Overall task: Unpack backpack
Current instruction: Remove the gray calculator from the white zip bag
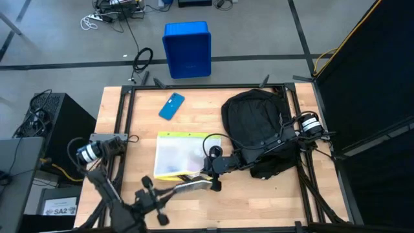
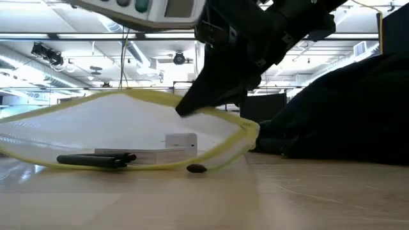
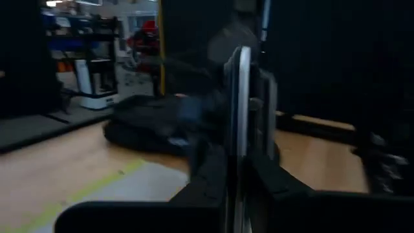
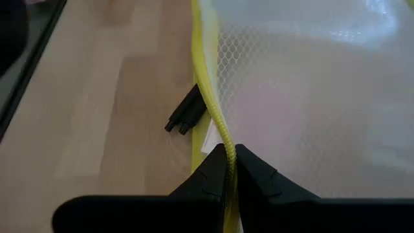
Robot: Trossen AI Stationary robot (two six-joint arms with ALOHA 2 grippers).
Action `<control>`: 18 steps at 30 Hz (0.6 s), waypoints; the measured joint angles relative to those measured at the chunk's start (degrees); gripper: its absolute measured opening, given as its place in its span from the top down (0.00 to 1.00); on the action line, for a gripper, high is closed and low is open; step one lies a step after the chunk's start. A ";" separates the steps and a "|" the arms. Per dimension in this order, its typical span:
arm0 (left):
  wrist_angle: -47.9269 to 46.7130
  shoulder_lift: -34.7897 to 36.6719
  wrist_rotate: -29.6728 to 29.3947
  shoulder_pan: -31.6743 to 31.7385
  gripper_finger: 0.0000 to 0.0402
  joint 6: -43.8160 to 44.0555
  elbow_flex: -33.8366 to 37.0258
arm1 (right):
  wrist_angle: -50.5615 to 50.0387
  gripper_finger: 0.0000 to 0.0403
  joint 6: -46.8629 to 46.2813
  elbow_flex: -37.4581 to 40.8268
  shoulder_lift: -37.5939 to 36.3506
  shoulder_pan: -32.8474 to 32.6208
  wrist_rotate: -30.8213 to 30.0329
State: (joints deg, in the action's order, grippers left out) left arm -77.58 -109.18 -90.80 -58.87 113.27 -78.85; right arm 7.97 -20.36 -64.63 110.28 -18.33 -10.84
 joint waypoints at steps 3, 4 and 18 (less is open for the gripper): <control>-9.55 5.65 -0.03 2.12 1.00 -0.08 0.02 | 0.22 1.00 -0.43 -0.13 -0.04 0.02 -0.04; -11.45 7.68 0.03 2.40 1.00 -0.04 0.00 | 0.01 1.00 -0.78 -0.13 0.06 0.04 -0.04; -10.43 37.50 1.50 6.40 1.00 -2.40 18.33 | 0.03 1.00 -0.50 -0.13 0.16 0.00 0.05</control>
State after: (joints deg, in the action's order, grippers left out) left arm -88.01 -71.68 -89.30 -52.47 110.87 -60.52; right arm 8.00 -20.86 -64.75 110.43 -18.33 -10.79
